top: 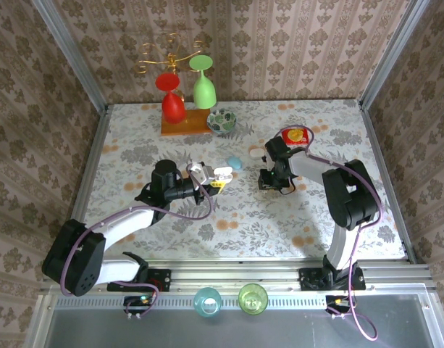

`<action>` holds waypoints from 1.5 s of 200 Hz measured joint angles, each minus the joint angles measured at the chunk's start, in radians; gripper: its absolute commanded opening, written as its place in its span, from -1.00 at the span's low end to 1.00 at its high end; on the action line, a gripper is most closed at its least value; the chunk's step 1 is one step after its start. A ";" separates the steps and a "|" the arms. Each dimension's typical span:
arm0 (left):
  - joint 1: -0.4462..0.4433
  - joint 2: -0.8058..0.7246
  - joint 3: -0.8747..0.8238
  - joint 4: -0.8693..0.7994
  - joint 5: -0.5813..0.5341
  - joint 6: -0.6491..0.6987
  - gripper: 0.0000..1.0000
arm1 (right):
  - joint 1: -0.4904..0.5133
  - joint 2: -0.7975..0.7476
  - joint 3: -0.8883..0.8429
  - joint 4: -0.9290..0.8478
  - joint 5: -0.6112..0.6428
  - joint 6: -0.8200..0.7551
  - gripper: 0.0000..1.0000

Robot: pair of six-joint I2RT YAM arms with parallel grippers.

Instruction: Insert the wireless bluetooth earbuds into the charging case

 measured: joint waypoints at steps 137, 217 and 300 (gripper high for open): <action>-0.013 0.000 0.000 -0.001 -0.003 0.000 -0.82 | 0.000 -0.245 -0.145 0.031 0.031 0.077 -0.26; -0.017 0.000 0.000 -0.015 -0.003 0.000 -0.82 | 0.003 -0.297 -0.278 0.122 -0.112 0.238 -0.53; -0.020 0.000 0.001 -0.021 -0.003 0.000 -0.82 | 0.002 -0.195 -0.256 0.135 -0.134 0.263 -0.54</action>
